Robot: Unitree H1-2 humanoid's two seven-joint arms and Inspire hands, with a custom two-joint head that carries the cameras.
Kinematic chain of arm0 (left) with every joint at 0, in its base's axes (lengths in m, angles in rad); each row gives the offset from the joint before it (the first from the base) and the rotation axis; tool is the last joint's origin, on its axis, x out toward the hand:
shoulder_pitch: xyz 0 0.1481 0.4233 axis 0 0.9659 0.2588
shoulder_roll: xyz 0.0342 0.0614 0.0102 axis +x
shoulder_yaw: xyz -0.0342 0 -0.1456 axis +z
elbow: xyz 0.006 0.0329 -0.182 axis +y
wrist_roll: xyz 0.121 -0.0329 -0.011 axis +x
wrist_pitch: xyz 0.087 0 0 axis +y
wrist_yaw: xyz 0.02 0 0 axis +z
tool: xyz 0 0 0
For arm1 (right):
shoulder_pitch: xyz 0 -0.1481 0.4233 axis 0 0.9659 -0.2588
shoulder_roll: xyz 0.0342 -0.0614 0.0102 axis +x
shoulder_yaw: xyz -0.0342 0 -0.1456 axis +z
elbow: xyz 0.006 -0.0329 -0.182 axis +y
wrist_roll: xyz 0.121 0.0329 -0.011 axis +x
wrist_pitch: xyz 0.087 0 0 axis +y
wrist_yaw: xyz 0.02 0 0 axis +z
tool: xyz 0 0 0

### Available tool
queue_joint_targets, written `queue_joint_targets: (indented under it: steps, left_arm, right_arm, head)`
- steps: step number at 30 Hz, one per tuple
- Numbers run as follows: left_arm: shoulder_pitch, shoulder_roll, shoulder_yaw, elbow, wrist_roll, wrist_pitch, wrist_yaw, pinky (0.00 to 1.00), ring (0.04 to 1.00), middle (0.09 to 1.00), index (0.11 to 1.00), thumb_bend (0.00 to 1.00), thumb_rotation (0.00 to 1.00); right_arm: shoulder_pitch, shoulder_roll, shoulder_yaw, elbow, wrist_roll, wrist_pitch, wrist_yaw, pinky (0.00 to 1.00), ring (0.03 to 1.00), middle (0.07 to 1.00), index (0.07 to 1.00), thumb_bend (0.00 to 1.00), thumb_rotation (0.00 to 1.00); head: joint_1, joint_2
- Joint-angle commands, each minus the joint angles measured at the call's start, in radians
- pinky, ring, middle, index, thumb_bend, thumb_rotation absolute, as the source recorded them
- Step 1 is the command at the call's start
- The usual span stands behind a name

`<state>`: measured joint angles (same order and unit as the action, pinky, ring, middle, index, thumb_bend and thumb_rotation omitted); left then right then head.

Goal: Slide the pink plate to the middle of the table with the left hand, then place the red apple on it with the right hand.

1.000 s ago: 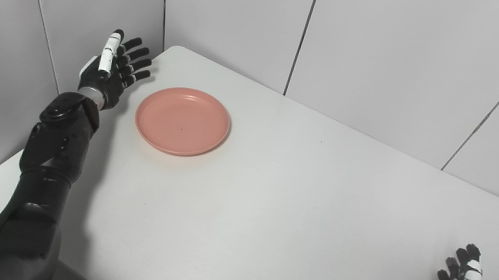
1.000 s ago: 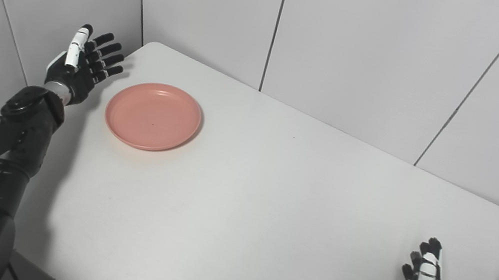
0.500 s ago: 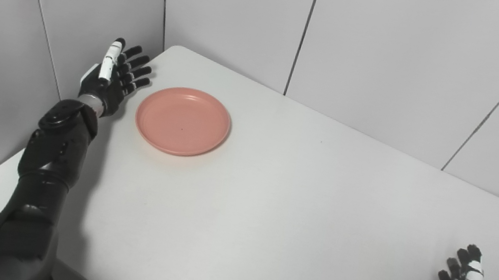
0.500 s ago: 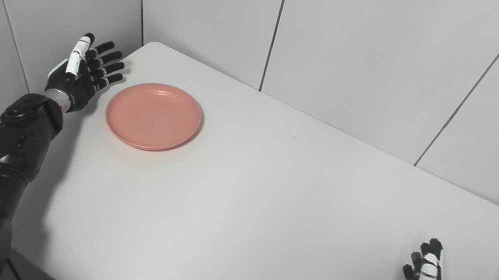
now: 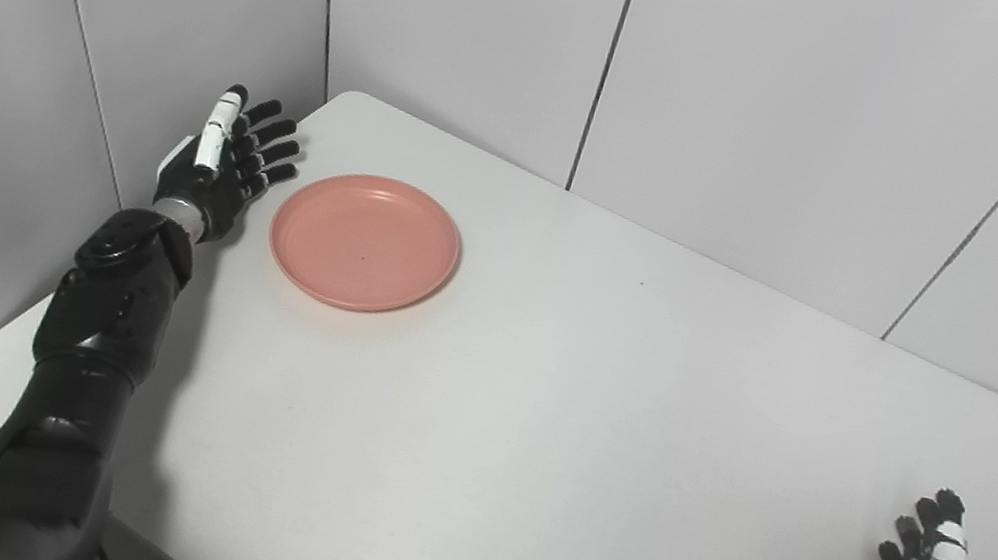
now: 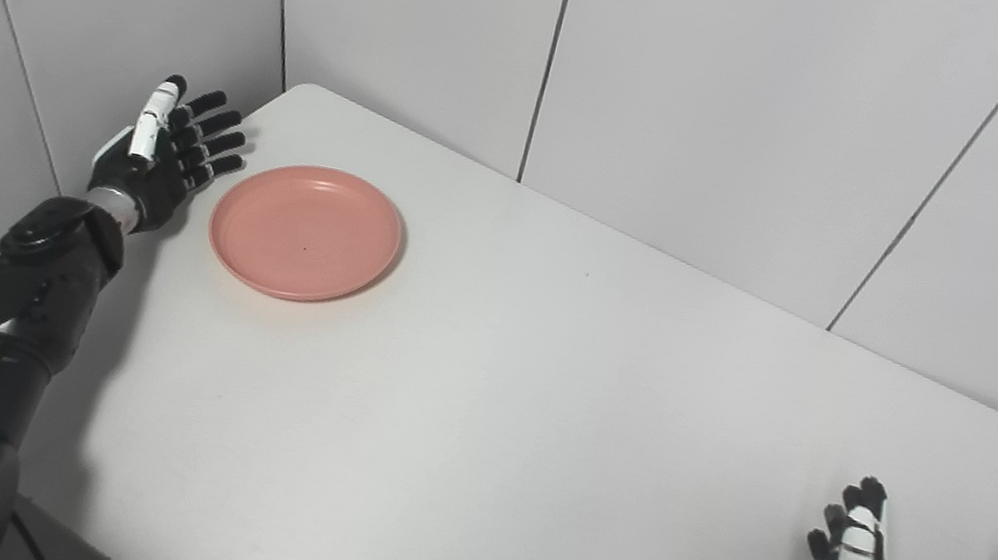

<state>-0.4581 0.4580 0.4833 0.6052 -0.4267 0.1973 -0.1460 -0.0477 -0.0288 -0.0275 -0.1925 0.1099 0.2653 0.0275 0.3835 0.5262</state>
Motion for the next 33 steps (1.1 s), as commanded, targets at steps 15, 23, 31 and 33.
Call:
queue_joint_targets:
  steps: [15, 23, 31, 33]
  left_arm:
    - [-0.037, 0.002, -0.02, 0.007, -0.009, -0.058, -0.009, 0.83, 0.83, 0.839, 0.833, 0.37, 1.0]
    - [-0.038, -0.004, -0.043, 0.014, -0.005, -0.056, -0.016, 0.82, 0.833, 0.846, 0.837, 0.37, 1.0]
    - [-0.041, -0.02, -0.04, 0.016, -0.024, -0.05, -0.03, 0.83, 0.837, 0.85, 0.838, 0.38, 1.0]
    - [-0.036, -0.029, -0.042, -0.009, -0.024, -0.037, -0.02, 0.83, 0.833, 0.845, 0.834, 0.37, 1.0]
  right_arm:
    - [-0.026, -0.004, -0.004, -0.037, 0.003, -0.015, 0.002, 1.0, 0.998, 0.999, 0.999, 0.13, 1.0]
    - [-0.025, -0.005, -0.004, -0.038, 0.003, -0.015, 0.005, 1.0, 1.0, 1.0, 1.0, 0.14, 1.0]
    - [-0.025, 0.001, -0.006, -0.048, 0.005, -0.003, 0.001, 1.0, 0.994, 0.991, 0.99, 0.14, 1.0]
    - [-0.024, 0.0, -0.005, -0.048, 0.008, -0.003, 0.004, 1.0, 0.998, 0.994, 0.994, 0.13, 1.0]
  head:
    - [-0.002, 0.002]
    - [-0.006, 0.005]
    - [-0.007, 0.007]
    - [-0.008, 0.007]
